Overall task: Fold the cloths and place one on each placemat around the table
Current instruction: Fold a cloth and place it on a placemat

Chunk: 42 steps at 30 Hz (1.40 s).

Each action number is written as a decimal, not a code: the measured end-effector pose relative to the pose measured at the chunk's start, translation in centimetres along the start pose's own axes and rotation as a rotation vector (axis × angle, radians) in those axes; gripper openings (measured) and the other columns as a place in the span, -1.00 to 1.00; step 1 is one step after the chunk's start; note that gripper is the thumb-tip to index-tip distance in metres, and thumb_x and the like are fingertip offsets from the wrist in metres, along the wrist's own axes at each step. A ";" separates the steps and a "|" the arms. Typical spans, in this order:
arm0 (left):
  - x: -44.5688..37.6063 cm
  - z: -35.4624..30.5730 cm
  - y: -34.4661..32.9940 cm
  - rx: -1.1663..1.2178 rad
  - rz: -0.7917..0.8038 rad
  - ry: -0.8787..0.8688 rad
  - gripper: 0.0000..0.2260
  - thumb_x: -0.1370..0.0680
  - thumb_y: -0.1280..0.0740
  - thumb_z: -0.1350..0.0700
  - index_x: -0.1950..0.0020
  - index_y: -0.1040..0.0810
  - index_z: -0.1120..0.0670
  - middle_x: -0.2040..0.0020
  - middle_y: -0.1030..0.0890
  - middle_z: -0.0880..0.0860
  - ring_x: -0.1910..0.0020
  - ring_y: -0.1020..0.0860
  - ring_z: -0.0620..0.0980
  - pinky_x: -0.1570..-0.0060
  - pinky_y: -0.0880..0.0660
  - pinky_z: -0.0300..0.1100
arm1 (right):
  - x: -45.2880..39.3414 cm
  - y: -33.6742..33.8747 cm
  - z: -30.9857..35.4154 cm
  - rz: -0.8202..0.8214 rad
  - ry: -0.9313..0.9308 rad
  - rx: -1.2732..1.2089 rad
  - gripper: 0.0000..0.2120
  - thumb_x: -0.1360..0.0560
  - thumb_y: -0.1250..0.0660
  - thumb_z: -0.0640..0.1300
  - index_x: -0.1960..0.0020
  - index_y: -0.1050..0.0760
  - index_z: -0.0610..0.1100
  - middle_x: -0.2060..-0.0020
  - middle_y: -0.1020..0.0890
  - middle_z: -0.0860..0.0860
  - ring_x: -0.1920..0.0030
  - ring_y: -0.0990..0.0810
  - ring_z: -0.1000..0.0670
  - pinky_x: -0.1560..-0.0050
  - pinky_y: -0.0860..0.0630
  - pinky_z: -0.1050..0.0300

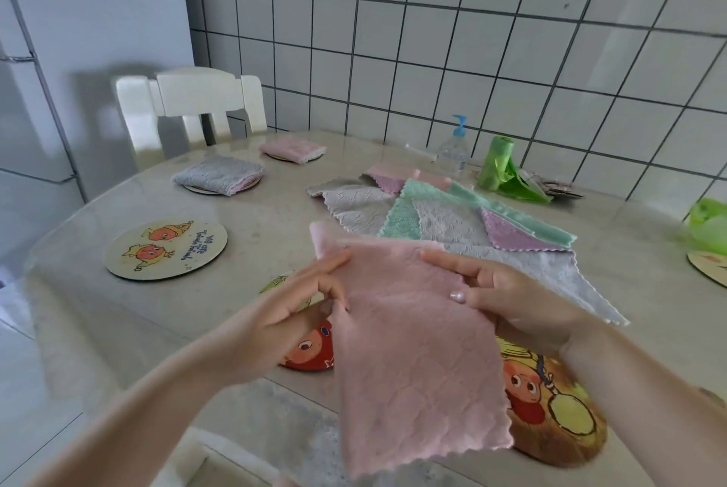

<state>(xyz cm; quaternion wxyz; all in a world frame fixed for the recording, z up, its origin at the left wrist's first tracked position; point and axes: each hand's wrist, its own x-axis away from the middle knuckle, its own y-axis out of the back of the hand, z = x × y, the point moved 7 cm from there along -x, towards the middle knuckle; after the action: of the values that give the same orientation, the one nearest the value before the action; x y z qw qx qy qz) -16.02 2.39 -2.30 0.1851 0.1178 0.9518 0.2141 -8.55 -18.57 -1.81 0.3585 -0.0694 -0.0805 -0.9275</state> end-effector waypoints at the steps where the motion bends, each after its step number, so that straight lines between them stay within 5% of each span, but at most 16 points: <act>1: -0.7 0.5 0.4 0.009 0.030 0.007 -0.76 -0.58 -0.17 0.25 0.08 -0.51 -0.08 -0.38 -0.25 -0.40 -0.42 -0.09 -0.40 -0.38 -0.15 -0.36 | -0.1 -0.1 -0.1 -0.026 0.024 -0.007 -0.51 -0.40 -0.33 -0.20 -0.30 -0.45 0.10 -0.20 -0.55 -0.23 -0.05 -0.48 -0.24 -0.21 -0.33 -0.27; 3: -2.3 1.7 0.8 -0.016 0.090 0.057 -0.71 -0.59 -0.16 0.29 0.09 -0.52 -0.08 -0.40 -0.23 -0.35 -0.40 -0.07 -0.44 -0.43 -0.10 -0.30 | -0.5 -0.2 -0.9 -0.100 0.038 0.164 -0.50 -0.46 -0.33 -0.18 -0.35 -0.39 0.11 0.03 -0.59 -0.30 0.12 -0.56 -0.20 0.03 -0.43 0.01; 4: -2.9 2.7 0.9 -0.072 0.128 0.095 -0.68 -0.59 -0.16 0.26 0.10 -0.53 -0.15 -0.41 -0.21 -0.31 -0.40 -0.04 -0.45 -0.45 -0.06 -0.27 | -0.8 -0.4 -1.4 -0.133 0.023 0.313 -0.50 -0.50 -0.31 -0.18 -0.39 -0.33 0.11 0.21 -0.54 -0.20 0.28 -0.54 -0.04 0.18 -0.43 0.17; 6: -3.6 4.8 0.9 -0.285 0.223 0.141 -0.60 -0.61 -0.16 0.20 0.12 -0.49 -0.35 -0.41 -0.15 -0.29 -0.47 0.05 -0.30 -0.43 0.04 -0.30 | -1.4 -1.0 -2.4 -0.163 -0.013 0.541 -0.47 -0.54 -0.28 -0.15 -0.44 -0.23 0.13 0.23 -0.51 -0.01 0.41 -0.44 0.14 0.35 -0.41 0.31; 8: -3.4 6.2 0.7 -0.523 0.284 0.126 -0.60 -0.62 -0.15 0.16 0.07 -0.44 -0.42 -0.39 -0.11 -0.31 -0.51 0.08 -0.14 -0.38 0.10 -0.33 | -1.5 -1.2 -3.0 -0.191 -0.011 0.586 -0.45 -0.54 -0.28 -0.17 -0.45 -0.20 0.12 -0.03 -0.55 0.06 0.30 -0.57 0.09 0.26 -0.51 0.29; 11: -1.8 6.8 0.6 -0.683 0.220 0.093 -0.63 -0.58 -0.15 0.11 -0.27 -0.34 -0.32 -0.49 -0.11 -0.20 -0.50 0.09 -0.18 -0.40 0.13 -0.35 | -0.8 -0.8 -3.2 -0.202 0.036 0.564 -0.45 -0.55 -0.24 -0.25 -0.44 -0.20 0.14 -0.29 -0.36 0.19 0.01 -0.64 -0.09 0.01 -0.59 0.16; 13: -0.5 6.2 0.5 -0.778 0.175 0.000 -0.55 -0.52 -0.09 0.01 -0.40 -0.25 -0.27 -0.50 -0.11 -0.17 -0.49 0.11 -0.24 -0.43 0.16 -0.33 | 0.0 -0.7 -3.3 -0.193 0.098 0.670 -0.42 -0.54 -0.24 -0.27 -0.41 -0.22 0.22 -0.42 -0.22 0.23 -0.05 -0.60 0.09 -0.11 -0.54 0.17; 17: 1.8 4.3 -0.6 -0.909 0.158 -0.256 -0.53 -0.51 -0.15 -0.08 -0.42 -0.21 -0.23 -0.48 -0.19 -0.15 -0.50 -0.05 -0.15 -0.43 -0.03 -0.10 | 2.1 -1.1 -3.7 -0.192 0.242 1.103 -0.39 -0.48 -0.31 -0.22 -0.38 -0.25 0.27 -0.44 -0.07 0.29 -0.39 -0.20 0.26 -0.38 -0.27 0.22; 21: 2.8 3.6 -2.1 -0.932 0.184 -0.386 -0.55 -0.51 -0.19 -0.03 -0.41 -0.29 -0.13 -0.45 -0.29 -0.11 -0.48 -0.14 -0.12 -0.41 -0.10 -0.05 | 3.6 -3.1 -3.9 -0.177 0.494 1.402 -0.46 -0.37 -0.40 -0.16 -0.31 -0.40 0.12 -0.36 -0.40 0.04 -0.30 -0.42 0.00 -0.26 -0.39 0.02; 28: 2.6 3.4 -3.2 -0.857 0.236 -0.434 -0.64 -0.63 0.02 0.02 -0.37 -0.40 -0.06 -0.36 -0.44 -0.11 -0.41 -0.30 -0.17 -0.42 -0.14 -0.14 | 2.5 -5.3 -3.8 -0.115 0.632 1.407 -0.59 -0.41 -0.23 -0.29 -0.17 -0.57 0.01 -0.13 -0.63 0.09 -0.12 -0.56 0.10 -0.09 -0.46 0.17; 30: 2.9 2.9 -2.9 -0.775 0.201 -0.441 -0.69 -0.60 -0.11 0.09 -0.32 -0.45 -0.03 -0.31 -0.50 -0.13 -0.36 -0.36 -0.19 -0.40 -0.21 -0.14 | 2.8 -5.2 -3.6 -0.122 0.586 1.320 -0.59 -0.39 -0.25 -0.33 -0.15 -0.58 0.00 -0.07 -0.65 0.13 -0.08 -0.55 0.17 -0.14 -0.41 0.23; 34: 4.1 0.9 -2.4 -0.564 0.108 -0.412 -0.79 -0.59 -0.20 0.05 -0.18 -0.53 -0.04 -0.08 -0.62 -0.15 -0.07 -0.58 -0.12 -0.07 -0.50 -0.13 | 4.5 -6.0 -3.2 -0.115 0.463 1.092 -0.72 -0.48 -0.16 -0.02 -0.09 -0.58 0.07 0.12 -0.68 0.21 0.14 -0.59 0.21 0.06 -0.46 0.39; 37: 4.1 1.1 -2.0 -0.404 0.043 -0.284 -0.80 -0.54 -0.23 0.06 -0.12 -0.51 -0.15 0.04 -0.63 -0.18 0.11 -0.60 -0.18 0.19 -0.54 -0.18 | 5.0 -5.6 -3.4 -0.186 0.353 0.937 -0.79 -0.48 -0.26 -0.10 0.02 -0.59 0.17 0.26 -0.59 0.44 0.24 -0.60 0.30 0.27 -0.49 0.38; 39: 3.0 1.6 -1.2 -0.300 -0.063 -0.162 -0.82 -0.49 -0.22 0.00 -0.06 -0.51 -0.15 0.13 -0.62 -0.16 0.21 -0.58 -0.17 0.26 -0.52 -0.19 | 4.7 -5.0 -2.8 -0.281 0.349 0.885 -0.59 -0.47 -0.29 -0.29 0.20 -0.47 0.28 0.30 -0.53 0.52 0.26 -0.55 0.37 0.28 -0.45 0.43; 42: 0.2 3.1 0.0 -0.227 -0.211 0.019 -0.79 -0.45 -0.25 -0.14 0.09 -0.54 -0.05 0.26 -0.59 -0.07 0.31 -0.51 -0.09 0.26 -0.45 -0.19 | 3.5 -3.3 -2.1 -0.456 0.360 0.740 -0.66 -0.46 -0.31 -0.30 0.19 -0.47 0.18 0.28 -0.63 0.25 0.24 -0.58 0.27 0.21 -0.49 0.32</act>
<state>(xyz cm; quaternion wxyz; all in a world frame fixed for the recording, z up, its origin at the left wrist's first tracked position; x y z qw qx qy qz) -14.91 3.61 -4.98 0.2098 -0.0066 0.9302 0.3010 -13.47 -18.82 -3.53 0.1546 0.2446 -0.3553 -0.8888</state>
